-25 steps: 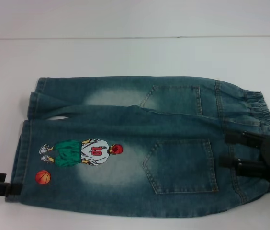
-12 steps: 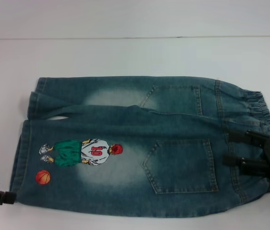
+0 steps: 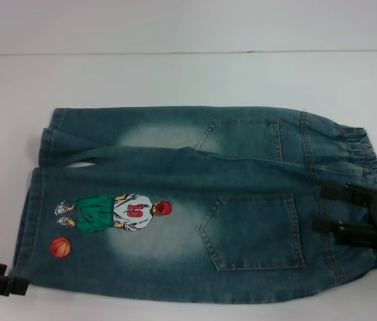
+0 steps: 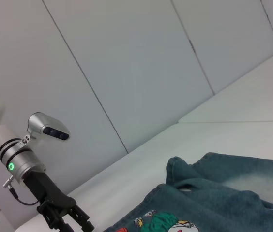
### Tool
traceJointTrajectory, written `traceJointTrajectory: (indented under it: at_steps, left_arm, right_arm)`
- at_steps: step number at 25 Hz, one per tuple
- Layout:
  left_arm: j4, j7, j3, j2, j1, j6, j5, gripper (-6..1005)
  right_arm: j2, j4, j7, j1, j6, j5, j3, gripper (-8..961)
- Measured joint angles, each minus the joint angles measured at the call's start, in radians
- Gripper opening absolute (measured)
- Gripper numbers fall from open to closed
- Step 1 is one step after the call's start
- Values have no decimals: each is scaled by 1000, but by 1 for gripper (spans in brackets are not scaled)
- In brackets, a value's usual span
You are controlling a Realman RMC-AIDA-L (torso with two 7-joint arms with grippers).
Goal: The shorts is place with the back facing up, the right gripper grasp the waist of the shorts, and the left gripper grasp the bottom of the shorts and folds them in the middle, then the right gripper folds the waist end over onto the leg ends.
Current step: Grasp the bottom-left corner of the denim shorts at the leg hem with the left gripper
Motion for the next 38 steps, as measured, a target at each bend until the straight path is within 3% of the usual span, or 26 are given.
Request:
traceJointTrajectory:
  at_steps: [38]
  left_arm:
    - [-26, 13, 19, -33, -38, -19, -7, 915]
  right_arm:
    - [-1, -9, -2, -5, -16, 3, 3, 925]
